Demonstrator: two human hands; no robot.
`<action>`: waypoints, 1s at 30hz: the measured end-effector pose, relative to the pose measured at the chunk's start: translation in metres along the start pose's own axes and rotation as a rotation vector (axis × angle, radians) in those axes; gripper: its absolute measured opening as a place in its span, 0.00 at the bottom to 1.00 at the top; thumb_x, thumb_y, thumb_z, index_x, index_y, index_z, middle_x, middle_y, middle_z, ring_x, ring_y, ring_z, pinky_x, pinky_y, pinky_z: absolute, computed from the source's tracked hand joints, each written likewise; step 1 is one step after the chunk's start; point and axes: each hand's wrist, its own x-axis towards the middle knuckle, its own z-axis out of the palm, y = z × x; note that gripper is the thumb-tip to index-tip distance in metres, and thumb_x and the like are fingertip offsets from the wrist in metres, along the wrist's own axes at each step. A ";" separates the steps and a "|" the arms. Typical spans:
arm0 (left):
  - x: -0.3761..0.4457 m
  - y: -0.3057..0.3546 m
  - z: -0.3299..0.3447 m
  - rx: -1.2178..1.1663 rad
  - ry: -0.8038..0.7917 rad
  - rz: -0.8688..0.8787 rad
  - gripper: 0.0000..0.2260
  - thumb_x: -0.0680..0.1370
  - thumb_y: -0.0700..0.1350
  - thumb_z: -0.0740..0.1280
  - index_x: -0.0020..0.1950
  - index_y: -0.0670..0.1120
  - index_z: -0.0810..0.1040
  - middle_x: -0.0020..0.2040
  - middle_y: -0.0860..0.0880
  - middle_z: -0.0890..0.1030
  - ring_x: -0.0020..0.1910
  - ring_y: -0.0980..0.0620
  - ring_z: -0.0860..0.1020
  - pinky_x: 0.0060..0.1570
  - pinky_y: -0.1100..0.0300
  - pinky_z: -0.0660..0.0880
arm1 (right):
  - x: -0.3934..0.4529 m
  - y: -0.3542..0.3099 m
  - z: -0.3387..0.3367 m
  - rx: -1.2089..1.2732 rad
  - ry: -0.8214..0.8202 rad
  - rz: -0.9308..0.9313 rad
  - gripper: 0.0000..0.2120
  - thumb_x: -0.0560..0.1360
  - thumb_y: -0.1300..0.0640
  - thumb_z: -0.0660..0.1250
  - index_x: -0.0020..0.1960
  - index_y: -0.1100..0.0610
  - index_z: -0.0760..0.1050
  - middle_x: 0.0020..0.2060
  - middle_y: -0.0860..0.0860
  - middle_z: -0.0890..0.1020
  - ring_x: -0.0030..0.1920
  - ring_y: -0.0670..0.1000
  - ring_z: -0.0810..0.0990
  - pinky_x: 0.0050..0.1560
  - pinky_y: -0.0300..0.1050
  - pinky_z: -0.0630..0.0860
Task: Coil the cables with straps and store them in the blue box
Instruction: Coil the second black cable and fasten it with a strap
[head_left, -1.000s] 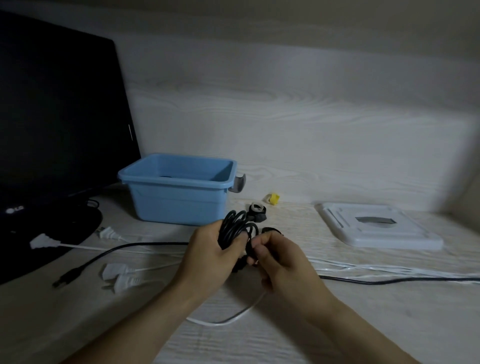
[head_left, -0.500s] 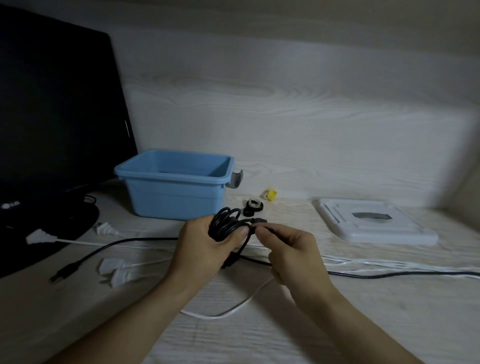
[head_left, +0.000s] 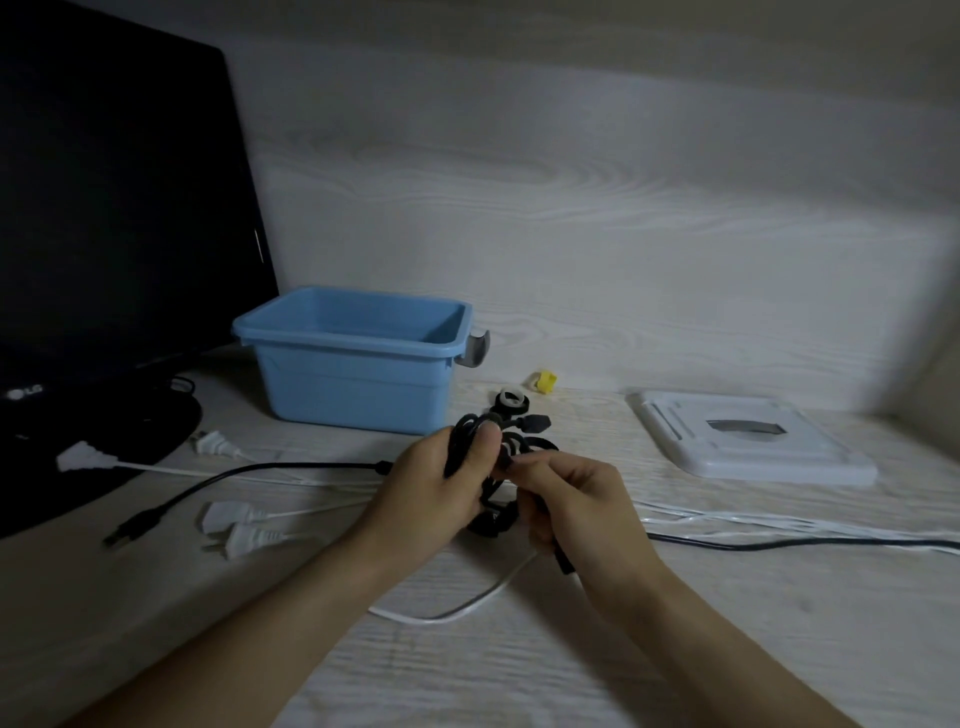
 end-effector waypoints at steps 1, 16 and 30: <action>0.000 0.003 0.001 -0.022 -0.014 -0.034 0.23 0.79 0.65 0.58 0.35 0.48 0.68 0.27 0.45 0.65 0.27 0.47 0.64 0.32 0.54 0.59 | -0.001 -0.001 0.001 -0.007 -0.010 0.005 0.11 0.77 0.64 0.66 0.46 0.74 0.79 0.21 0.48 0.68 0.23 0.45 0.62 0.26 0.36 0.60; -0.002 0.006 -0.009 0.010 -0.265 -0.153 0.12 0.80 0.46 0.57 0.53 0.37 0.71 0.38 0.46 0.80 0.41 0.49 0.77 0.53 0.49 0.71 | -0.008 -0.012 -0.002 0.049 0.047 -0.087 0.09 0.76 0.71 0.65 0.40 0.76 0.78 0.16 0.49 0.72 0.16 0.41 0.67 0.23 0.27 0.65; -0.002 0.013 -0.018 0.074 -0.150 -0.074 0.19 0.68 0.50 0.74 0.55 0.42 0.83 0.51 0.50 0.86 0.54 0.53 0.83 0.59 0.56 0.76 | 0.002 -0.002 -0.006 0.049 -0.035 0.157 0.12 0.78 0.68 0.62 0.41 0.61 0.81 0.19 0.46 0.60 0.20 0.44 0.54 0.23 0.37 0.52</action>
